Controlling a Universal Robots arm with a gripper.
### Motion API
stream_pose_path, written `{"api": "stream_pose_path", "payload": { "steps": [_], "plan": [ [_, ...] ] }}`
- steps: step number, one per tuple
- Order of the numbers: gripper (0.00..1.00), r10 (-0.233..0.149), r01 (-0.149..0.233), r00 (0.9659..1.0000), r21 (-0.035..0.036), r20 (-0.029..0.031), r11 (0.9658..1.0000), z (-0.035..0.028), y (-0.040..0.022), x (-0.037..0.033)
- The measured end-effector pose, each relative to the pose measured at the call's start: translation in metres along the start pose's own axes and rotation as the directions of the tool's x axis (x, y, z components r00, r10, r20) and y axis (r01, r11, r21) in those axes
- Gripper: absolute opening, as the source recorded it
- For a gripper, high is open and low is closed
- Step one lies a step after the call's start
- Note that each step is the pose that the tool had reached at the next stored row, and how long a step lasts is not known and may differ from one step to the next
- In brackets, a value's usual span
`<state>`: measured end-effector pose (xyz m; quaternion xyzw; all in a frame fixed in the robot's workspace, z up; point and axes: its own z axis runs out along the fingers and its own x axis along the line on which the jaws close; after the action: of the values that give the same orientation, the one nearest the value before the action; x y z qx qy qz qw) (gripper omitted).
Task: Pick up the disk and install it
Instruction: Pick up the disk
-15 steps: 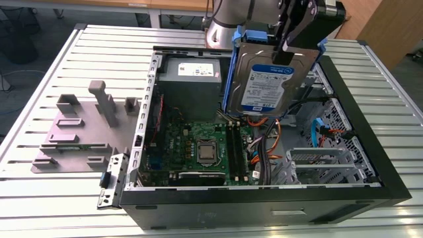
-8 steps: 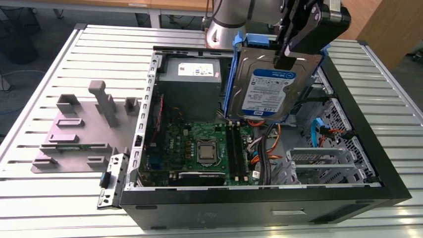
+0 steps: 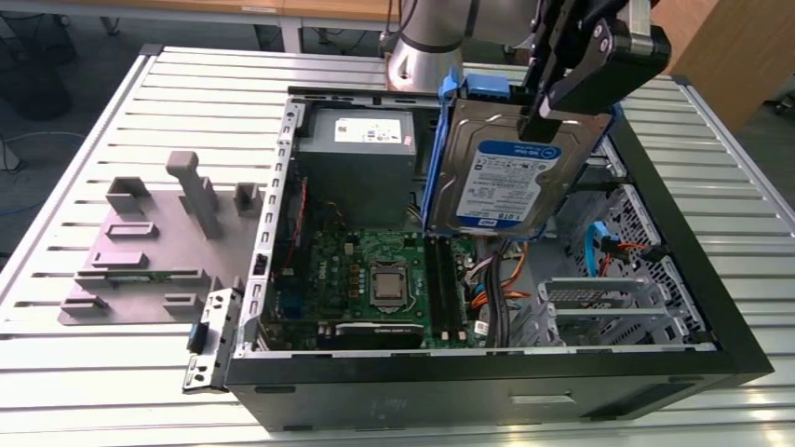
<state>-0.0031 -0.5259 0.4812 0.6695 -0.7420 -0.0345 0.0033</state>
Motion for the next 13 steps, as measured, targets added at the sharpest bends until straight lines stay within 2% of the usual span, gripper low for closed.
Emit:
{"api": "stream_pose_path", "payload": {
  "steps": [13],
  "plan": [
    [0.35,0.0,0.0,1.0,0.0,0.0,1.0,0.0004,-0.0016,0.0153]
  ]
}}
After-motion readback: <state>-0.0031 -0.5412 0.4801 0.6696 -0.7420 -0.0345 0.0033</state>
